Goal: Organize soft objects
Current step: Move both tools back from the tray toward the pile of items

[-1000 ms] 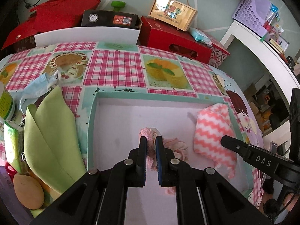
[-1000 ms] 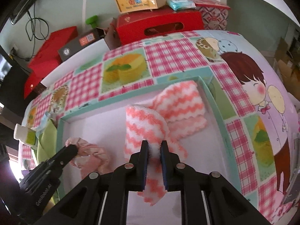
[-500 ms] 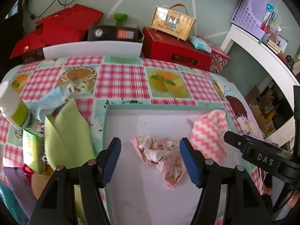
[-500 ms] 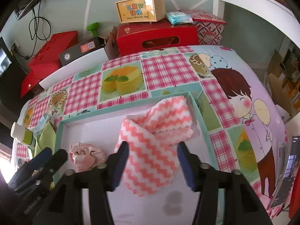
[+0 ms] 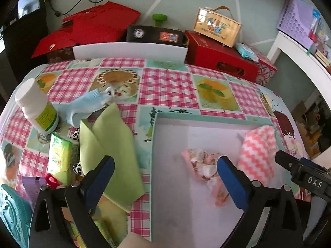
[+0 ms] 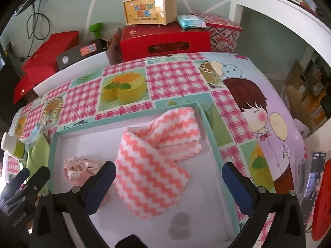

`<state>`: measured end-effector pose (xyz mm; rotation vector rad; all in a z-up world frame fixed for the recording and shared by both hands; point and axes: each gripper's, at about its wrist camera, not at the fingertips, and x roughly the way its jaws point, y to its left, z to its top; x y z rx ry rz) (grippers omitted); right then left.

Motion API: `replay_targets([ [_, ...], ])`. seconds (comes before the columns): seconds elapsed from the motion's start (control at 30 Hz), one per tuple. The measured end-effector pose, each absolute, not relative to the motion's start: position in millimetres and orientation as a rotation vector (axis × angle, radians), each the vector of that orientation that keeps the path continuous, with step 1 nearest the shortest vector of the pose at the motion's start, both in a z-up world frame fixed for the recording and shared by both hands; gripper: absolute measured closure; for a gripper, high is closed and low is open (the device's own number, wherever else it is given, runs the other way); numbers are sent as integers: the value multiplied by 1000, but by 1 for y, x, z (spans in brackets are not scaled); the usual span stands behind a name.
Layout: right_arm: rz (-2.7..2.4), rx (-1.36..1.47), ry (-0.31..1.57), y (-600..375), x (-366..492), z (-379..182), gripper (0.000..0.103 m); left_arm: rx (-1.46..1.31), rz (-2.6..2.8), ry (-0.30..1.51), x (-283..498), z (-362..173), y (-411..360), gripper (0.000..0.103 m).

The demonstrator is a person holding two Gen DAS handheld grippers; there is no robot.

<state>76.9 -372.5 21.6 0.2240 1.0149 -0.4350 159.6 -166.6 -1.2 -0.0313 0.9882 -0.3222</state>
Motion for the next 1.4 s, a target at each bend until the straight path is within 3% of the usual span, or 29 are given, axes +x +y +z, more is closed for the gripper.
replay_targets([
  [0.67,-411,184,970,-354,81,32,0,-69,-268,988,160,9,-138,4],
  [1.4,-129,59,984,-237,106,30,0,-229,-15,943,159,44,-2,4],
])
